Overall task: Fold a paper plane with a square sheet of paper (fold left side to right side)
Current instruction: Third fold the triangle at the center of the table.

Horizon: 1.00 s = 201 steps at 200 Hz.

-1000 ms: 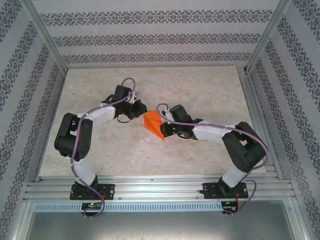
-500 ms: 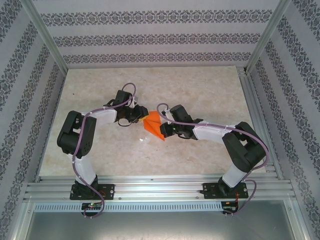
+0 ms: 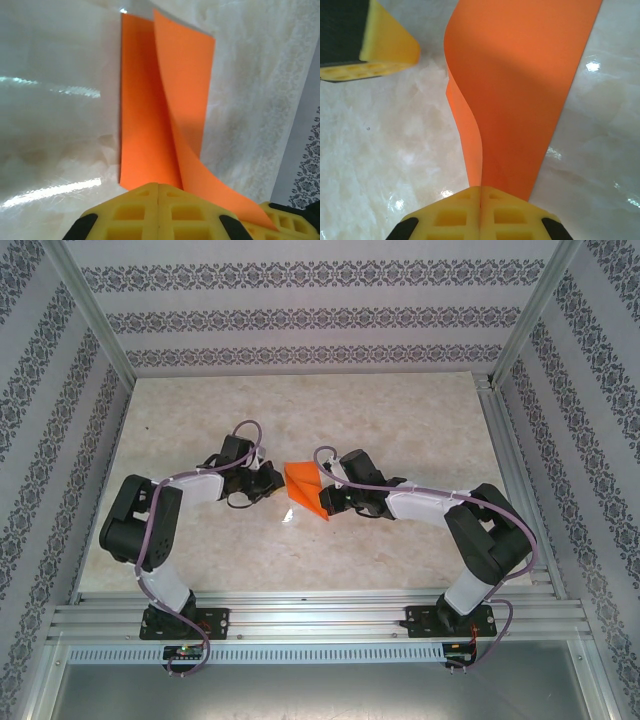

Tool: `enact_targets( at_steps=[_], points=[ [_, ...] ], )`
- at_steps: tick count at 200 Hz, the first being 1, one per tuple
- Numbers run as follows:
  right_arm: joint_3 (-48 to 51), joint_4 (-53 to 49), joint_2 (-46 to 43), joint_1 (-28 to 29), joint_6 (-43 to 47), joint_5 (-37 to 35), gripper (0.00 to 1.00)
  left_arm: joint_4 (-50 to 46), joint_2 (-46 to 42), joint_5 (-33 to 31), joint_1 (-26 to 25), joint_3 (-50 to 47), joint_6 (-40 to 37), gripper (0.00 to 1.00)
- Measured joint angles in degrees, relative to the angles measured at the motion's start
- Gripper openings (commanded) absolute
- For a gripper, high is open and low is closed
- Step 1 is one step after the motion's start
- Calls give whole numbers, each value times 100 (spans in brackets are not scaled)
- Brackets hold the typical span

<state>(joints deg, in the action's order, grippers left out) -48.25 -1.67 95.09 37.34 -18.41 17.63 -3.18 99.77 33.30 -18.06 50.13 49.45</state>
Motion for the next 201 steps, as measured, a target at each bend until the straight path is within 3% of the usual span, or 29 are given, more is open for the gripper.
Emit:
enact_targets(
  at_steps=[47,135,201],
  points=[
    [0,0,0,0,-13,50,0,538,660,138,-114,85,254,0],
    [-17,-13,2,2,-11,118,0,804,940,142,-166,203,339,0],
    [-557,-201,372,-15,79,339,0,732,1051,26,-308,407,155,0]
  ],
)
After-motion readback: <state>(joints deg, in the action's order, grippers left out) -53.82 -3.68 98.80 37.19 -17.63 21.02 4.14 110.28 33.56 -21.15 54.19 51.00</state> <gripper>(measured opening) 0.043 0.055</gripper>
